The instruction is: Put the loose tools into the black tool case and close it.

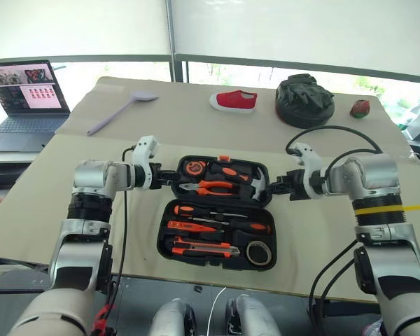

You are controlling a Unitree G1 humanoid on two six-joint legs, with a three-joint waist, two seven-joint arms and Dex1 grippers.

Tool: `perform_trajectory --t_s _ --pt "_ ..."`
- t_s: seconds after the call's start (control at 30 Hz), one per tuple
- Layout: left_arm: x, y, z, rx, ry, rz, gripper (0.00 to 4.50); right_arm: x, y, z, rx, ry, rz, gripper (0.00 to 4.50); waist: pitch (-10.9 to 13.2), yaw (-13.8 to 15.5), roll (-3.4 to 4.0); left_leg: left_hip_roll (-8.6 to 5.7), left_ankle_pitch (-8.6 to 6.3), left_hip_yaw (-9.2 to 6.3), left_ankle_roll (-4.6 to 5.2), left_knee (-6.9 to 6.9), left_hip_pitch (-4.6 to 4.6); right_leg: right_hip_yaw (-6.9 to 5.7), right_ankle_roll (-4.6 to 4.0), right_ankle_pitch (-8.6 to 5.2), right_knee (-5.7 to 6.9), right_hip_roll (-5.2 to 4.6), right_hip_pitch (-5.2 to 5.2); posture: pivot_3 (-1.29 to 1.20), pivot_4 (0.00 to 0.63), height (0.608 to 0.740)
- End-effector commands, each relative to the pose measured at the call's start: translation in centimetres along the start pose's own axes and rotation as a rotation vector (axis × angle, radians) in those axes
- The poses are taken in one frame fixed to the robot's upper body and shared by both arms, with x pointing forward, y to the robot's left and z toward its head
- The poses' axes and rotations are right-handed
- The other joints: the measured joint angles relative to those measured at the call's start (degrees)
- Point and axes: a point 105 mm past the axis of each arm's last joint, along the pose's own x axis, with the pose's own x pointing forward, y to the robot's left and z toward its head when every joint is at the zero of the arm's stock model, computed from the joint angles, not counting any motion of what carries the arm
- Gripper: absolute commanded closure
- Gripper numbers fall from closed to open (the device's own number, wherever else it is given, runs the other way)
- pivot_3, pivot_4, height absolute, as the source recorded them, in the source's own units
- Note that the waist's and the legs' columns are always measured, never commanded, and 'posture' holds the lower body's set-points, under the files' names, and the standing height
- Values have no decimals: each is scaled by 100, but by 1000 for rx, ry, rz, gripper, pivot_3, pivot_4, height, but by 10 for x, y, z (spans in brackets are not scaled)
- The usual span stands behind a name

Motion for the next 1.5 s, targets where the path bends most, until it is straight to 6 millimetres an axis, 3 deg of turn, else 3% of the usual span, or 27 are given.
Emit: perform_trajectory --t_s 0.03,0.17,0.23,0.3,0.4,0.5,0.6,0.63,0.7,0.73,0.8,0.9,1.0,1.1,1.23,1.33,1.4,1.47,1.5 --pt "1 -1 8 -41 -113 -43 4474 5 1 4 11 -85 55 4500 -5 -10 -2 0 -1 1 -1 -2 7 2 3 -1 1 0 4 0 150 740" --pt "-17 -1 38 -18 -388 -105 4474 -20 25 37 -233 -377 168 4500 -2 -16 -4 1 -10 1 -41 -4 1 9 3 -1 9 -1 -8 0 150 740" --pt "-38 -11 50 135 -566 -186 4474 -37 28 53 -509 -579 69 4500 11 -38 -2 0 -4 5 -43 -4 -22 14 2 0 17 0 -36 0 150 740" --pt "-55 -18 51 245 -683 -233 4474 -52 32 55 -752 -693 -22 4500 22 -46 -2 0 5 12 -46 -10 -38 16 -2 2 23 7 -62 0 150 740" --pt "-65 -23 22 481 -645 -253 4474 -63 37 37 -1127 -781 -125 4500 22 -16 -3 -3 27 23 -38 -13 -97 22 -7 3 34 16 -138 0 150 740" --pt "-75 -28 2 645 -706 -256 4474 -60 25 8 -1358 -749 -209 4500 22 -4 -2 -6 27 33 -38 -32 -91 20 -11 -3 13 22 -137 0 150 740" --pt "-81 -22 -13 742 -738 -155 4474 -55 27 -20 -1556 -750 -214 4500 24 4 -5 -11 27 38 -36 -44 -86 26 -7 -6 -10 16 -126 0 150 740" --pt "-80 -19 -29 805 -703 -134 4474 -48 25 -36 -1597 -731 -186 4500 24 1 -6 -12 31 40 -30 -43 -81 32 -3 -7 -6 14 -123 0 150 740" --pt "-78 -7 -71 882 -583 -99 4474 -26 7 -81 -1584 -586 -110 4500 24 -38 -5 -11 33 45 -27 -43 -55 48 28 -26 -4 13 -106 0 150 740" --pt "-79 -1 -86 869 -540 -95 4492 -19 -3 -97 -1558 -508 -86 4107 24 -44 -5 -9 32 47 -28 -55 -12 56 32 -29 -6 14 -65 0 150 740" --pt "-79 2 -102 822 -481 -125 4500 -20 -10 -102 -1564 -505 -93 3525 15 -35 -10 0 9 48 -55 -107 106 54 24 -48 -49 15 47 0 150 740" --pt "-87 9 -115 869 -418 -119 3522 -30 -21 -96 -1585 -518 -162 2430 0 -43 0 13 -50 43 -40 -119 130 45 -9 -68 -55 13 62 0 150 740" --pt "-101 41 -107 790 -376 22 2407 -50 -33 -89 -1521 -540 -241 1465 -5 -9 12 12 -50 46 -38 -119 130 47 23 -49 -46 11 60 0 150 740" --pt "-99 44 -99 772 -343 -1 2407 -59 -37 -97 -1429 -506 -207 1465 -4 82 10 14 -46 42 -37 -114 107 33 22 -48 -48 12 42 0 150 740" --pt "-89 40 -82 776 -327 -48 2301 -67 -24 -106 -1276 -483 -85 2585 -3 143 9 14 -10 41 -15 -104 92 27 22 -51 -58 5 44 0 150 740" --pt "-70 25 -50 777 -367 -101 2983 -73 7 -122 -1097 -413 139 3600 0 163 11 12 -33 41 16 -98 89 30 28 -47 -69 0 49 0 150 740" --pt "-54 17 -32 810 -354 -125 3853 -74 30 -130 -1044 -354 255 4375 2 167 3 12 -45 36 40 -93 82 27 33 -43 -71 1 49 0 150 740" --pt "-39 15 -20 836 -318 -128 4466 -70 49 -137 -1010 -303 339 4500 5 161 -5 12 -47 30 41 -83 84 24 38 -40 -69 2 55 0 150 740" --pt "-34 16 -17 836 -297 -123 4466 -68 56 -142 -973 -268 377 4500 5 144 -8 12 -47 29 41 -83 83 23 43 -37 -71 4 55 0 150 740"
